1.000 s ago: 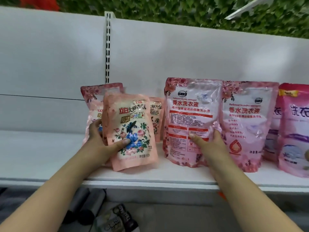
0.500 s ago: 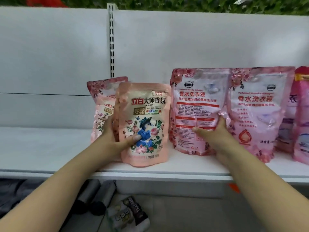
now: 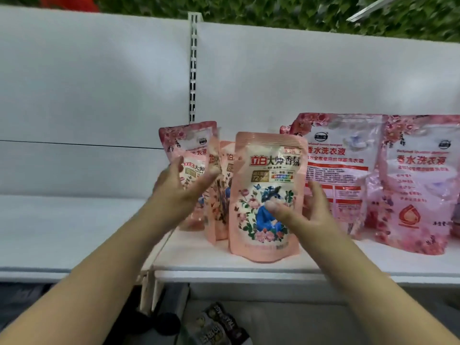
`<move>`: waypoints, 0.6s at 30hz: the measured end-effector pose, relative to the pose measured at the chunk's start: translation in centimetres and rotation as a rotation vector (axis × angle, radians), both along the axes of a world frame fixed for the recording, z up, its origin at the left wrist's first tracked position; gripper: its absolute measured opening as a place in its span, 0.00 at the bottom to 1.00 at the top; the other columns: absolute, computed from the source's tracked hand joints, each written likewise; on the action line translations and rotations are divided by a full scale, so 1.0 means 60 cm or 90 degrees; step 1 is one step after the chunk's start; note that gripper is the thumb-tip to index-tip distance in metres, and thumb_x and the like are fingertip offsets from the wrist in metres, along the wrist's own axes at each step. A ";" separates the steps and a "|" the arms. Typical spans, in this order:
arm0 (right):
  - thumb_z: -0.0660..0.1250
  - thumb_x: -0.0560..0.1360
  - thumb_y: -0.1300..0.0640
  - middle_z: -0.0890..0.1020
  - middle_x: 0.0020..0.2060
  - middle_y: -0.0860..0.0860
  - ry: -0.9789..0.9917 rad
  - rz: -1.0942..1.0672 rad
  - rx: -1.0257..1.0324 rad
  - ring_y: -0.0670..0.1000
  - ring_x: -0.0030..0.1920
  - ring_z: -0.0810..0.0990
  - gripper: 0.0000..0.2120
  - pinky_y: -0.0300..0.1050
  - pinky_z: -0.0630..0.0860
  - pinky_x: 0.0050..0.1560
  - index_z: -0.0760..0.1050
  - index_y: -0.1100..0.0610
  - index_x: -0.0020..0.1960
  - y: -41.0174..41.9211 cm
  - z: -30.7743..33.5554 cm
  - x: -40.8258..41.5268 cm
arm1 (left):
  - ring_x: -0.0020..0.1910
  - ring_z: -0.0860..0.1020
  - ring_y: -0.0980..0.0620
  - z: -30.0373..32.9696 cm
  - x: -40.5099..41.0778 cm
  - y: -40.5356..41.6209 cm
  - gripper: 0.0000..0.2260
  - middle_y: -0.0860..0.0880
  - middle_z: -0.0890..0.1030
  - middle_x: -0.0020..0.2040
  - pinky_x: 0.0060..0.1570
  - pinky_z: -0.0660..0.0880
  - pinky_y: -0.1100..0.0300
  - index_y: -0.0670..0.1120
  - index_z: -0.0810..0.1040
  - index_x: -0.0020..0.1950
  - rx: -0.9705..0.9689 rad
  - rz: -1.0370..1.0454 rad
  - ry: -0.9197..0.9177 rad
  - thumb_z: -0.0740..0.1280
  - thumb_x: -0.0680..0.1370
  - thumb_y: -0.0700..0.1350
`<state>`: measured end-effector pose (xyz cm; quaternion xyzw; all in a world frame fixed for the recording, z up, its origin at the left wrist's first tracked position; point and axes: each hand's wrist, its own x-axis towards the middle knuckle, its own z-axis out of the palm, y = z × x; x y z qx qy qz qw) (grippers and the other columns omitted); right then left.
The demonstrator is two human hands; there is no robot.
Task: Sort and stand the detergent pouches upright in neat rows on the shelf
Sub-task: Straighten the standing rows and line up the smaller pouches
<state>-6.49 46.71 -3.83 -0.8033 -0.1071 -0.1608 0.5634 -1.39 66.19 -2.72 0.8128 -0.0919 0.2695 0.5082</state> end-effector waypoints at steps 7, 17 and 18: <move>0.72 0.63 0.41 0.48 0.76 0.52 0.084 -0.075 -0.032 0.57 0.74 0.53 0.59 0.54 0.52 0.72 0.27 0.46 0.72 0.082 0.001 0.072 | 0.67 0.66 0.40 0.080 0.148 0.091 0.41 0.41 0.65 0.71 0.66 0.64 0.47 0.41 0.61 0.72 -0.184 0.111 0.191 0.58 0.70 0.69; 0.35 0.50 0.24 0.10 0.53 0.44 -0.150 -0.238 -0.497 0.47 0.51 0.08 0.49 0.49 0.12 0.48 0.10 0.44 0.56 0.158 -0.012 0.079 | 0.37 0.80 0.46 0.032 0.223 0.072 0.19 0.45 0.80 0.38 0.43 0.76 0.55 0.44 0.76 0.45 -0.423 -0.051 0.090 0.63 0.75 0.60; 0.35 0.52 0.23 0.10 0.51 0.48 -0.136 -0.258 -0.549 0.51 0.51 0.08 0.50 0.53 0.12 0.47 0.09 0.49 0.55 0.170 -0.009 0.086 | 0.37 0.80 0.46 0.031 0.222 0.072 0.19 0.45 0.80 0.38 0.41 0.76 0.57 0.44 0.76 0.45 -0.437 -0.064 0.079 0.63 0.75 0.60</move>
